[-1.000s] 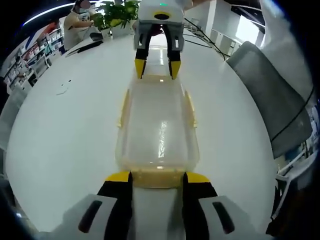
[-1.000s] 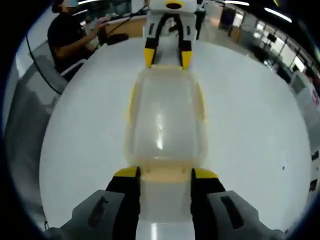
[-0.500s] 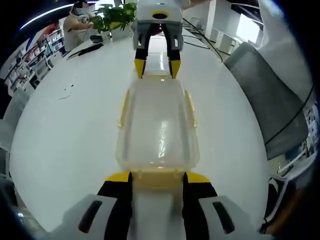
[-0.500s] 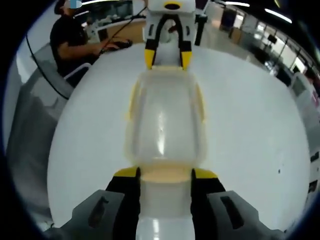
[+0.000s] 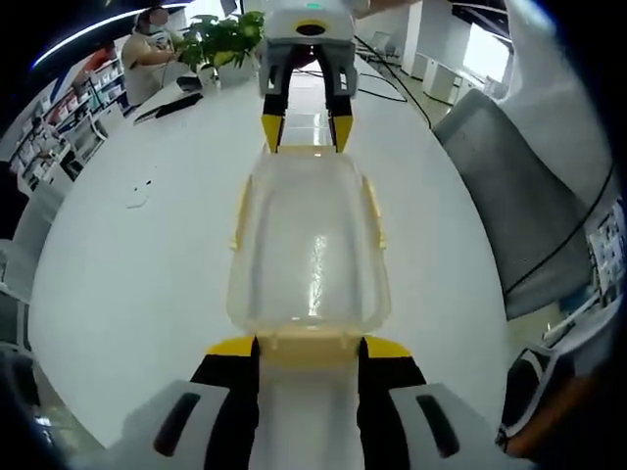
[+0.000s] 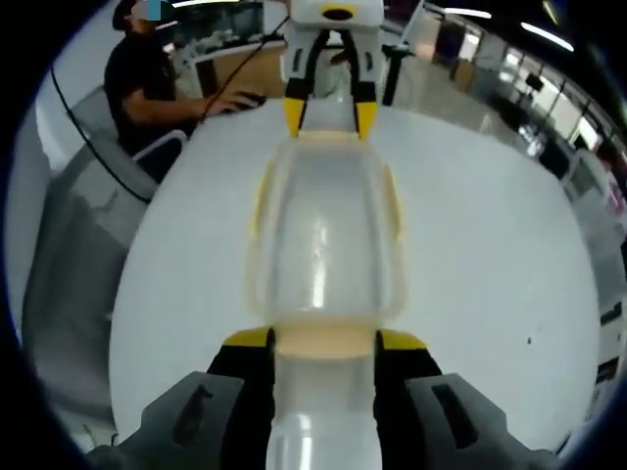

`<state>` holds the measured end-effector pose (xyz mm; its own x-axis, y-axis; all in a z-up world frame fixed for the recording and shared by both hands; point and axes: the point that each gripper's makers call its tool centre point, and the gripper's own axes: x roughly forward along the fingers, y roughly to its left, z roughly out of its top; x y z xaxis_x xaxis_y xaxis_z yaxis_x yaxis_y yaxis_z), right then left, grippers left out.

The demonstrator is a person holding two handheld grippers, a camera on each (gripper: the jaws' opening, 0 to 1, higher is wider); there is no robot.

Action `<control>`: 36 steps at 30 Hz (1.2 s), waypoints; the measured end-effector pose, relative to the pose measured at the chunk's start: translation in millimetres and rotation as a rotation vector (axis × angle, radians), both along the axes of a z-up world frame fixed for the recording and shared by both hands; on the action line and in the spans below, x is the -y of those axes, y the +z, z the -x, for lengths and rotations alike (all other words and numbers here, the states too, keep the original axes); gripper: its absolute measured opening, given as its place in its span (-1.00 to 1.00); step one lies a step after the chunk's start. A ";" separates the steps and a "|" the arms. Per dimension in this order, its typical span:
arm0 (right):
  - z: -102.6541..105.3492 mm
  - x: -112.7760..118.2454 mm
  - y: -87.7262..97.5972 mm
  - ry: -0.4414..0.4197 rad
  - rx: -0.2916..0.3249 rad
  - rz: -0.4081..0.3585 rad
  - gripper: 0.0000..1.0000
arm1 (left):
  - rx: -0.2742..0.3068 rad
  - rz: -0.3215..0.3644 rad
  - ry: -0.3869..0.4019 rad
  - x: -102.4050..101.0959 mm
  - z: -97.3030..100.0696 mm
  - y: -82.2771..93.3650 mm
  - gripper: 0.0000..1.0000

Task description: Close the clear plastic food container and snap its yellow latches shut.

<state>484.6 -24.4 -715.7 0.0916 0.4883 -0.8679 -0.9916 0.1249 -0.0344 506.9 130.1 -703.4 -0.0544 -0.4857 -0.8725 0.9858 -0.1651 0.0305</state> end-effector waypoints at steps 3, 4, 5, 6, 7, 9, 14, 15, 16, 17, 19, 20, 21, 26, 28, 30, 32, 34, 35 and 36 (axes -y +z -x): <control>-0.1 -0.3 8.3 0.000 0.001 -0.001 -0.30 | 0.005 0.000 0.000 0.2 1.0 7.3 -0.35; 0.3 -0.1 10.8 0.000 0.001 -0.001 -0.30 | 0.007 0.001 0.000 0.2 1.8 10.7 -0.35; 1.7 0.1 14.0 0.003 0.001 0.001 -0.30 | 0.008 0.003 0.001 0.5 2.4 13.1 -0.35; 2.1 0.1 15.0 0.004 0.002 0.002 -0.30 | 0.010 0.003 0.000 0.6 2.9 15.6 -0.35; 2.6 0.4 17.6 0.005 0.003 0.004 -0.30 | 0.012 0.003 0.000 0.9 4.0 19.3 -0.35; 3.4 1.3 21.6 0.009 0.005 0.008 -0.30 | 0.015 0.004 -0.001 1.2 5.1 25.4 -0.35; 3.1 3.8 33.6 0.012 0.018 0.011 -0.30 | 0.023 0.011 0.005 2.9 6.0 36.5 -0.35; 3.4 4.3 35.1 0.012 0.020 0.011 -0.30 | 0.026 0.011 0.006 3.9 6.2 38.2 -0.35; 3.8 5.0 36.4 0.012 0.022 0.011 -0.30 | 0.030 0.010 0.004 4.8 6.1 39.0 -0.35; 3.9 6.6 37.1 0.011 0.023 0.012 -0.30 | 0.032 0.009 0.004 5.8 6.2 39.7 -0.35; 5.1 9.7 38.9 0.012 0.022 0.018 -0.30 | 0.034 0.010 0.001 9.0 6.2 41.3 -0.35; 5.5 11.2 39.6 0.011 0.020 0.019 -0.30 | 0.031 0.010 0.000 11.5 6.6 41.9 -0.35; 4.7 14.8 39.5 0.010 0.020 0.021 -0.30 | 0.031 0.010 -0.002 13.3 6.9 42.2 -0.35; 4.7 26.0 43.1 0.005 0.021 0.029 -0.30 | 0.031 0.014 -0.004 25.2 5.3 45.4 -0.35; 5.0 33.0 43.1 0.002 0.020 0.031 -0.30 | 0.031 0.019 -0.006 30.9 4.7 46.6 -0.35; 5.5 39.0 43.8 -0.002 0.017 0.032 -0.30 | 0.031 0.021 -0.008 35.6 4.5 47.0 -0.35; 6.7 45.1 45.1 -0.005 0.019 0.035 -0.30 | 0.032 0.023 -0.009 42.4 4.5 47.2 -0.35; 8.3 51.4 46.9 -0.011 0.019 0.034 -0.30 | 0.040 0.026 -0.012 49.1 3.8 46.8 -0.35; 8.8 54.2 47.6 -0.012 0.021 0.036 -0.30 | 0.046 0.028 -0.019 53.5 4.0 46.5 -0.35; 9.9 58.4 48.0 -0.015 0.021 0.037 -0.30 | 0.045 0.029 -0.018 56.4 4.0 46.3 -0.35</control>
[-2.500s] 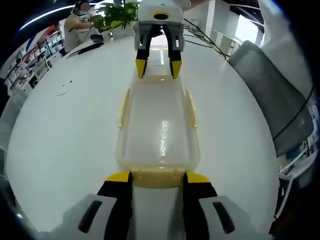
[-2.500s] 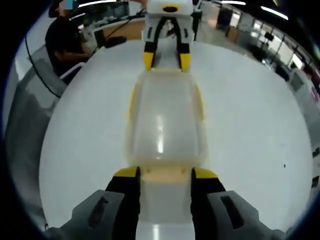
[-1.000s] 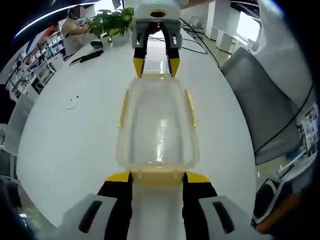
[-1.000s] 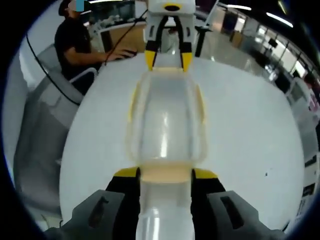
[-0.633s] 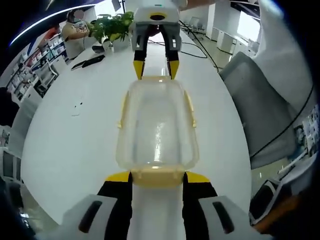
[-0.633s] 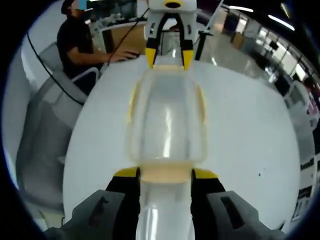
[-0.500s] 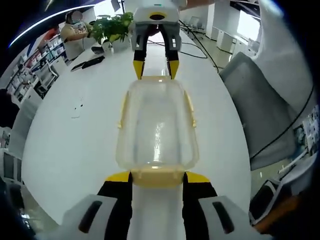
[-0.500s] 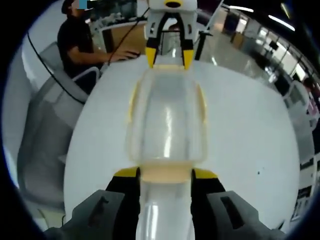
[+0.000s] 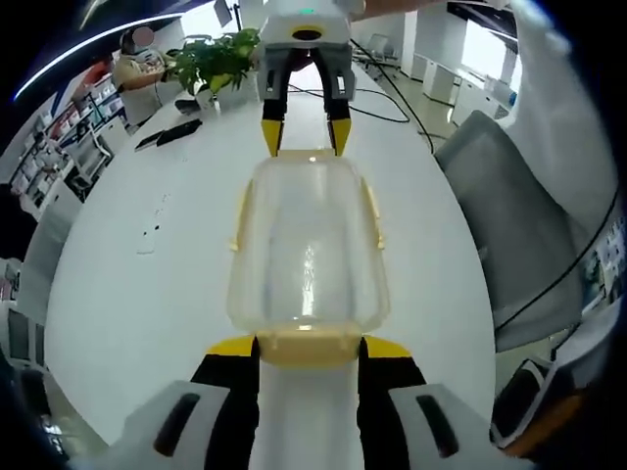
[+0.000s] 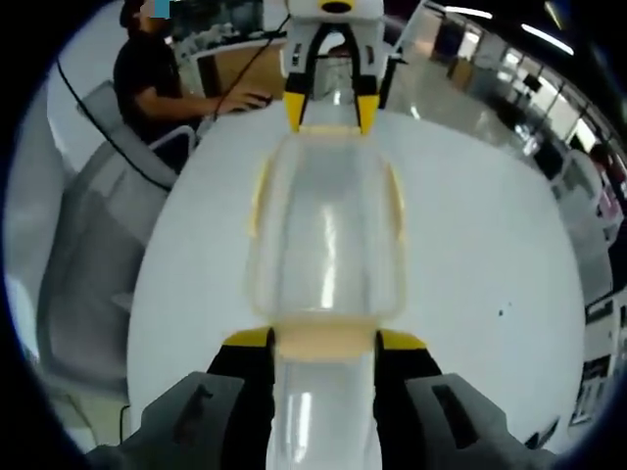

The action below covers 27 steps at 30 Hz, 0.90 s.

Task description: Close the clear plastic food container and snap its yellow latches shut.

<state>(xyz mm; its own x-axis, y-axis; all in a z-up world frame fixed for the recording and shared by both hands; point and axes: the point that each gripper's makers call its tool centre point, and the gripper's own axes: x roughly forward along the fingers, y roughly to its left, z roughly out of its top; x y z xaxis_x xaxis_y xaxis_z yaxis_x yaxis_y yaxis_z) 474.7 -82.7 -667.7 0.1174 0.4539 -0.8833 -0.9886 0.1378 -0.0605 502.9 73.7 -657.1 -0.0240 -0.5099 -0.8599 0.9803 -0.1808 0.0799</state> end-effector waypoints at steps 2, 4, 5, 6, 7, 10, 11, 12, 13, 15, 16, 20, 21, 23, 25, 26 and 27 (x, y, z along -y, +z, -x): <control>2.0 5.8 0.2 0.001 0.000 0.004 -0.30 | -0.006 0.004 0.000 7.7 0.5 -0.6 -0.35; 2.0 15.2 -0.4 -0.003 0.000 0.007 -0.30 | -0.004 0.003 -0.004 14.9 1.1 -1.8 -0.35; 3.2 18.6 -0.7 -0.004 0.001 0.010 -0.30 | -0.004 0.002 -0.005 17.9 1.4 -2.0 -0.35; 3.9 21.4 -1.1 -0.004 0.003 0.013 -0.30 | -0.006 0.001 -0.007 21.9 2.1 -2.4 -0.35; 5.6 23.8 -1.1 -0.005 0.001 0.015 -0.30 | -0.007 0.000 -0.008 24.6 2.4 -2.5 -0.35; 8.9 32.4 -1.5 -0.009 -0.002 0.017 -0.30 | -0.010 -0.005 -0.013 35.1 3.1 -3.4 -0.35; 8.6 37.7 -2.4 -0.013 -0.004 0.019 -0.30 | -0.009 -0.007 -0.016 37.7 3.1 -3.5 -0.35; 8.2 40.9 -2.9 -0.014 -0.004 0.020 -0.30 | -0.010 -0.008 -0.017 40.1 2.9 -3.7 -0.35; 8.9 44.1 -3.2 -0.017 -0.005 0.020 -0.30 | -0.010 -0.009 -0.018 42.4 2.6 -3.8 -0.35; 9.5 49.4 -4.0 -0.021 -0.007 0.019 -0.30 | -0.009 -0.011 -0.021 48.1 1.2 -4.1 -0.35; 9.7 51.7 -4.4 -0.024 -0.009 0.018 -0.30 | -0.008 -0.011 -0.024 51.5 0.6 -4.3 -0.35; 8.7 61.9 -5.9 -0.033 -0.012 0.013 -0.30 | -0.006 -0.014 -0.030 61.4 -2.6 -5.9 -0.35; 8.7 64.1 -6.2 -0.034 -0.012 0.013 -0.30 | -0.005 -0.015 -0.031 64.8 -3.4 -6.6 -0.35; 8.8 69.8 -7.4 -0.037 -0.015 0.012 -0.30 | -0.003 -0.013 -0.033 69.2 -3.1 -7.2 -0.35; 9.1 74.9 -9.6 -0.039 -0.019 0.011 -0.30 | -0.004 -0.012 -0.034 74.2 -3.2 -8.7 -0.35; 9.3 76.9 -10.5 -0.039 -0.019 0.012 -0.30 | -0.004 -0.010 -0.034 77.1 -3.4 -9.5 -0.35; 9.3 78.7 -11.3 -0.040 -0.020 0.012 -0.30 | -0.005 -0.010 -0.033 79.2 -3.5 -10.1 -0.35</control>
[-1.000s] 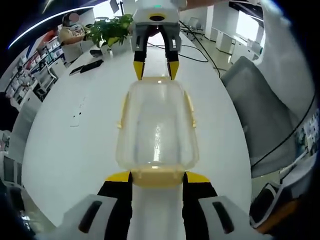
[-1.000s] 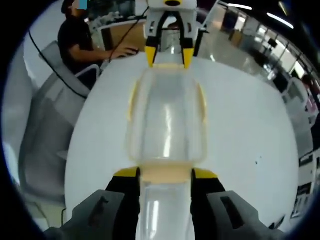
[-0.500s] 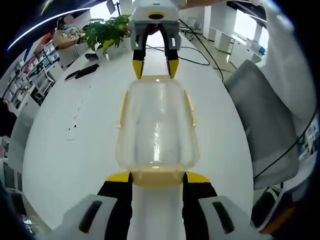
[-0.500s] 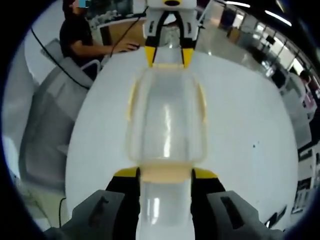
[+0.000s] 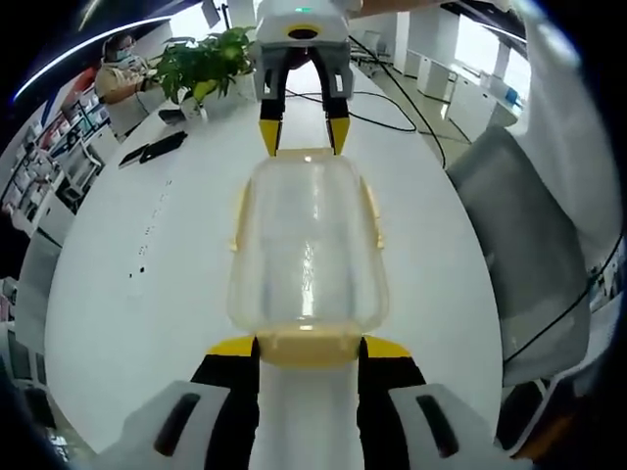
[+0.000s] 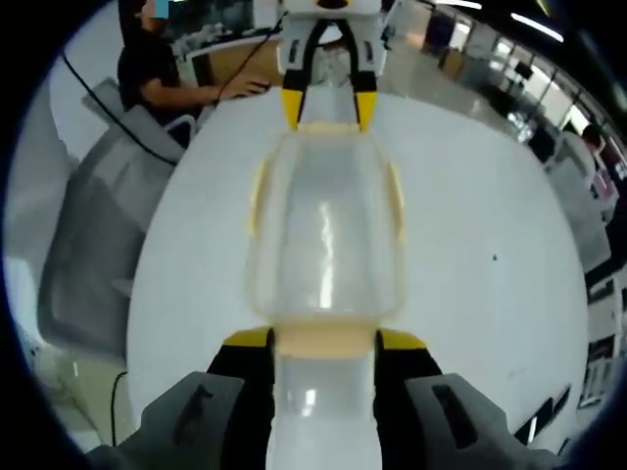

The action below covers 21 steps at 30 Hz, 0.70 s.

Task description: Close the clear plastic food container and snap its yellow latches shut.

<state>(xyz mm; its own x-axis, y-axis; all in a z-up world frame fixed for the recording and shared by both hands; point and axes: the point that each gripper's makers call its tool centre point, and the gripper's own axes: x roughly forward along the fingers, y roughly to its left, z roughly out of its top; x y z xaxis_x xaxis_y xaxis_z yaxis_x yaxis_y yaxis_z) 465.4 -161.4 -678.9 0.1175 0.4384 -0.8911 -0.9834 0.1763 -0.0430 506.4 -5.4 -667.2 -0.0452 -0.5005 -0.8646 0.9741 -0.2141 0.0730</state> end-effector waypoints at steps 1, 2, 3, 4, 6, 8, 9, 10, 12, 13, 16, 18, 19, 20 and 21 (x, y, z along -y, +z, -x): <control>0.5 2.5 -1.0 0.000 -0.001 0.001 -0.30 | 0.002 0.001 -0.001 2.5 -0.1 -0.7 -0.35; 0.7 4.2 -1.4 0.001 -0.001 0.001 -0.30 | -0.002 0.000 0.001 4.1 0.0 -1.1 -0.35; 1.1 6.5 -1.9 0.002 -0.003 -0.002 -0.30 | -0.002 0.001 0.001 6.0 0.4 -1.7 -0.35; 0.5 8.1 -2.4 0.001 -0.003 -0.005 -0.30 | -0.001 0.002 0.002 7.6 0.1 -2.2 -0.35; -0.6 11.5 -3.1 0.001 -0.001 -0.008 -0.29 | 0.000 0.002 0.006 11.0 -0.7 -3.4 -0.35; -1.4 14.4 -4.1 -0.003 -0.001 -0.012 -0.29 | -0.003 0.000 0.008 14.1 0.4 -4.2 -0.35; -1.5 16.4 -5.1 -0.004 -0.002 -0.013 -0.29 | -0.002 -0.001 0.009 15.4 0.3 -4.4 -0.35; -1.4 17.6 -5.5 -0.004 -0.001 -0.012 -0.29 | -0.002 -0.001 0.008 17.0 0.3 -4.7 -0.35; -0.2 20.7 -6.2 -0.003 -0.003 -0.013 -0.29 | -0.002 -0.003 0.005 20.5 0.7 -5.5 -0.35; 0.6 22.6 -6.5 -0.003 -0.003 -0.013 -0.29 | -0.001 -0.004 0.004 22.1 0.8 -5.6 -0.35; 2.7 27.8 -6.5 -0.005 -0.004 -0.012 -0.29 | 0.003 -0.003 -0.001 29.2 1.3 -5.9 -0.35; 3.7 32.4 -6.4 -0.010 -0.006 -0.014 -0.29 | 0.005 -0.001 -0.003 33.1 1.6 -6.3 -0.35; 4.3 34.2 -6.8 -0.011 -0.007 -0.013 -0.29 | 0.005 0.001 -0.004 36.0 2.3 -6.6 -0.35; 4.9 36.1 -7.1 -0.012 -0.007 -0.012 -0.29 | 0.004 0.002 -0.004 38.2 2.7 -6.7 -0.35; 5.7 38.6 -7.3 -0.012 -0.007 -0.010 -0.29 | 0.004 0.003 -0.005 41.0 3.4 -7.1 -0.35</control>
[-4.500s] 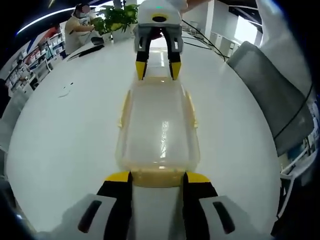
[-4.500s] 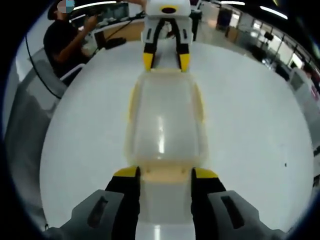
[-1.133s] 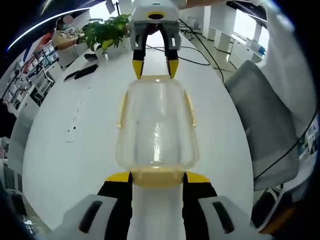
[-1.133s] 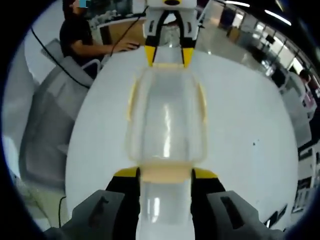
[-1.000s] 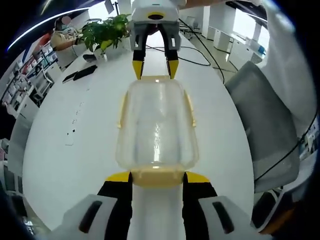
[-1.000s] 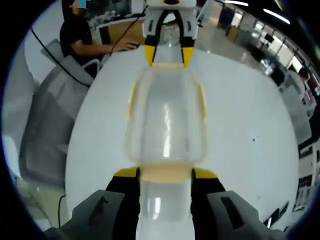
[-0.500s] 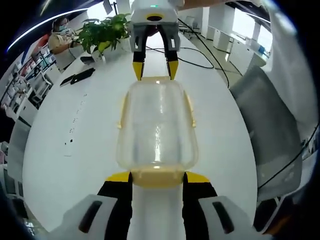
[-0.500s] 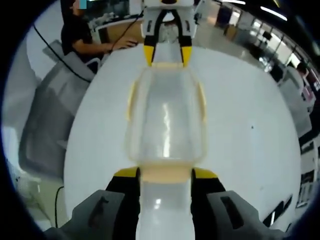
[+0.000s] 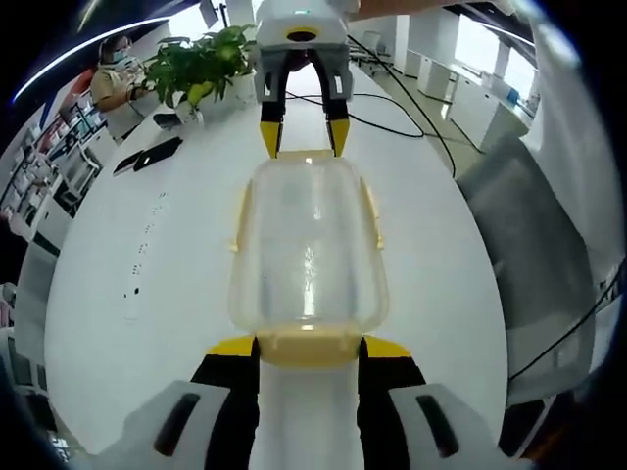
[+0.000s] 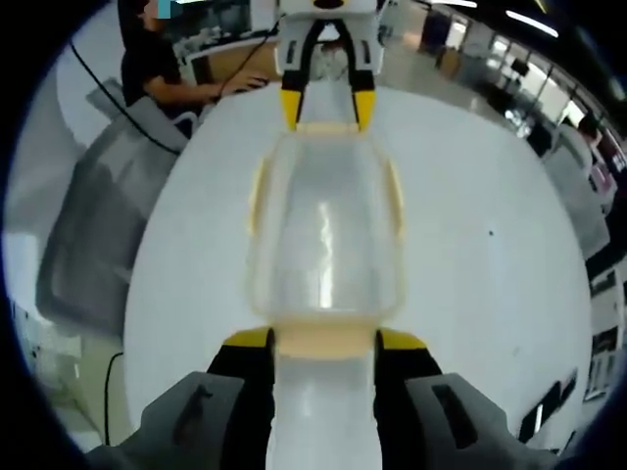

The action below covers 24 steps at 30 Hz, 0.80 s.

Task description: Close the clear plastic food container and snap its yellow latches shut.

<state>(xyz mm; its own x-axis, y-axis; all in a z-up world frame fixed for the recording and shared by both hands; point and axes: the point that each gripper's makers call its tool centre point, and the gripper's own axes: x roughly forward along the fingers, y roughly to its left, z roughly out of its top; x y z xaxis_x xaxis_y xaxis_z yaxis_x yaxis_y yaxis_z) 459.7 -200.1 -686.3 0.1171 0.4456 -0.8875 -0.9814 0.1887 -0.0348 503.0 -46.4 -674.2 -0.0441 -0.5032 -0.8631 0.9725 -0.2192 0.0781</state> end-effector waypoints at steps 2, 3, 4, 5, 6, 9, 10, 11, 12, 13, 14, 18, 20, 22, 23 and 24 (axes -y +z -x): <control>1.6 3.3 -0.2 -0.002 -0.003 0.000 -0.29 | 0.001 -0.001 -0.003 4.3 1.9 -0.4 -0.35; 2.9 6.2 -0.4 -0.003 -0.004 0.001 -0.29 | 0.003 0.002 -0.005 6.0 2.3 -0.4 -0.35; 3.2 7.1 -0.5 -0.004 -0.004 0.001 -0.29 | 0.002 0.003 -0.005 7.5 2.7 -0.5 -0.35; 3.9 9.2 -0.5 -0.004 -0.006 0.001 -0.29 | 0.001 0.005 -0.006 9.8 3.3 -0.9 -0.35; 4.2 10.7 -0.6 -0.006 -0.006 0.001 -0.29 | 0.000 0.006 -0.005 11.3 3.9 -1.4 -0.35; 5.9 16.1 -1.3 -0.006 -0.010 0.003 -0.29 | 0.002 0.008 -0.007 17.0 7.2 -2.4 -0.35; 6.2 18.7 -1.6 -0.005 -0.010 0.004 -0.29 | -0.001 0.008 -0.006 19.0 8.3 -3.0 -0.35; 6.9 20.1 -1.7 -0.005 -0.012 0.004 -0.29 | 0.000 0.010 -0.007 20.6 8.8 -3.4 -0.35; 7.6 22.5 -1.9 -0.003 -0.012 0.005 -0.29 | 0.000 0.011 -0.008 22.3 9.1 -3.8 -0.35; 7.8 24.0 -1.9 -0.003 -0.011 0.005 -0.29 | 0.001 0.013 -0.008 24.6 9.6 -4.6 -0.35; 8.1 25.6 -1.9 -0.004 -0.012 0.004 -0.29 | 0.002 0.015 -0.009 26.3 9.6 -5.1 -0.35; 8.7 33.4 -2.0 -0.007 -0.015 0.007 -0.29 | -0.003 0.020 -0.010 34.9 10.2 -7.7 -0.35; 8.8 37.2 -3.1 -0.008 -0.015 0.011 -0.29 | -0.004 0.020 -0.012 39.0 9.9 -8.6 -0.35; 8.7 40.6 -4.3 -0.009 -0.016 0.015 -0.29 | -0.002 0.021 -0.015 42.0 8.4 -10.6 -0.35; 8.8 42.4 -4.7 -0.011 -0.018 0.015 -0.29 | -0.002 0.020 -0.017 43.2 8.0 -11.4 -0.35; 9.0 43.7 -5.0 -0.012 -0.018 0.016 -0.29 | 0.000 0.019 -0.020 44.4 7.7 -11.8 -0.35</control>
<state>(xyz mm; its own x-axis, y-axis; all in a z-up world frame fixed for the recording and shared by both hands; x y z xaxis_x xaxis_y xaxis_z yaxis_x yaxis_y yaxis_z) 450.8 -243.8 -691.3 0.1062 0.4302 -0.8965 -0.9795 0.2004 -0.0199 495.3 -90.8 -686.0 -0.0543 -0.5184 -0.8534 0.9681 -0.2368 0.0822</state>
